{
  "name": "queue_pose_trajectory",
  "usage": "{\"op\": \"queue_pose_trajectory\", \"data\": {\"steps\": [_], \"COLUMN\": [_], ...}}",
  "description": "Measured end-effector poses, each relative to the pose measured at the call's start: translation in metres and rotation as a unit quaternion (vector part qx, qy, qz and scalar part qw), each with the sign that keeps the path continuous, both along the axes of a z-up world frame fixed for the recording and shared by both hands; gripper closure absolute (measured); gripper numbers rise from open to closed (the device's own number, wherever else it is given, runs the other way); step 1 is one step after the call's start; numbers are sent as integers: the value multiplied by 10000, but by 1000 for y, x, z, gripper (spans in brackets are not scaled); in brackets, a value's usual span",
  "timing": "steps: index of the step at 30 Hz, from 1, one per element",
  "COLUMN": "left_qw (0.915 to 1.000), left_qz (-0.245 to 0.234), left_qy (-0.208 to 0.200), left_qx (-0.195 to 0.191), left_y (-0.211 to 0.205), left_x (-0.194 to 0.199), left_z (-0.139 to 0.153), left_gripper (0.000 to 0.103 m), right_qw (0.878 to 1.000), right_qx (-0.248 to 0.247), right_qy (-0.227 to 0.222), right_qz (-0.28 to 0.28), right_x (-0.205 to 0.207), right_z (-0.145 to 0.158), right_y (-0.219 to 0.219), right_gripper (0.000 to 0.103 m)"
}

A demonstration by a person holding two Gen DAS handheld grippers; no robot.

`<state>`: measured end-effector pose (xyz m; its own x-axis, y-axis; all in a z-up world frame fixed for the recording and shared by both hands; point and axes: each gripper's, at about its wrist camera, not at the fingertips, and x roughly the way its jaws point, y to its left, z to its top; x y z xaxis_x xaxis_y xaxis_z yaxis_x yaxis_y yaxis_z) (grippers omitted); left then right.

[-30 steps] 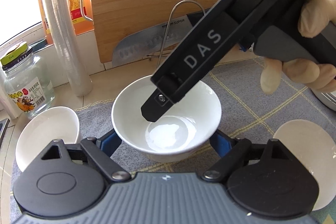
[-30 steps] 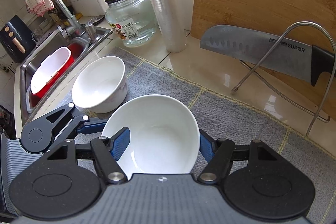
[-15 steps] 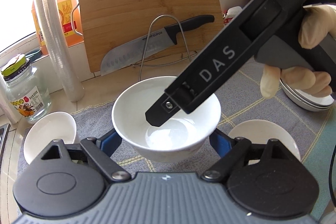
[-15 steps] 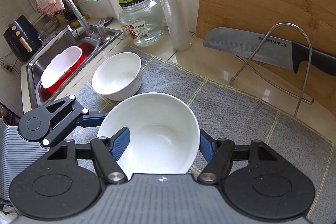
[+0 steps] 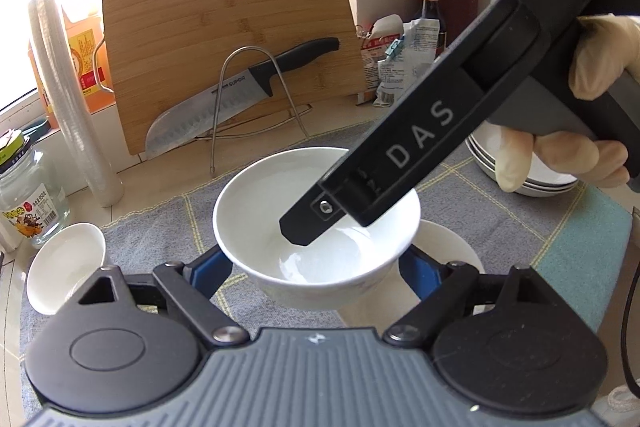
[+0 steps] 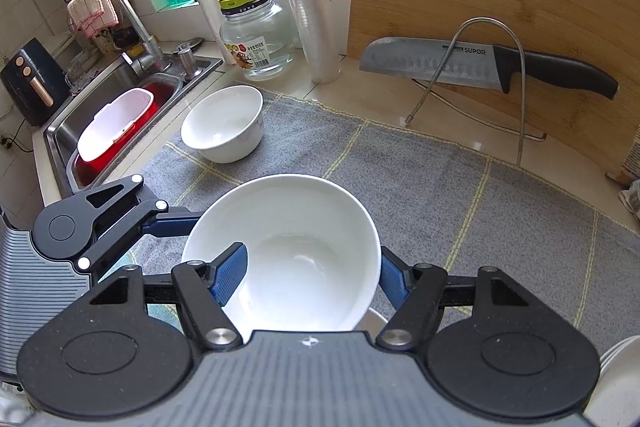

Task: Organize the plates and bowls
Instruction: 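Carry the white bowl with the right tool over another white bowl, then lower the held bowl into the other bowl and open the right tool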

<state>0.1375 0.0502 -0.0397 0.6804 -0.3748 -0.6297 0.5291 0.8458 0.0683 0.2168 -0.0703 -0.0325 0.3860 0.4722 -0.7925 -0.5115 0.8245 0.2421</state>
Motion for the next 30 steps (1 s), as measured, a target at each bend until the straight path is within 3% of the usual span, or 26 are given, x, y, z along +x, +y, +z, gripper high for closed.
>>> {"op": "queue_pose_trajectory", "data": {"steps": [13, 30], "left_qw": [9991, 9974], "left_qz": [-405, -613], "left_qy": [112, 343], "left_qx": [-6, 147], "left_y": [-22, -36], "left_x": [-21, -26], "left_z": [-6, -24], "left_gripper": [13, 13], "right_qw": [9993, 9980], "right_qx": [-75, -120], "right_qy": [58, 323], "right_qz": [-368, -522], "right_x": [-34, -44], "right_z": [-3, -25], "right_y": [-24, -37], "right_gripper": [28, 28]}}
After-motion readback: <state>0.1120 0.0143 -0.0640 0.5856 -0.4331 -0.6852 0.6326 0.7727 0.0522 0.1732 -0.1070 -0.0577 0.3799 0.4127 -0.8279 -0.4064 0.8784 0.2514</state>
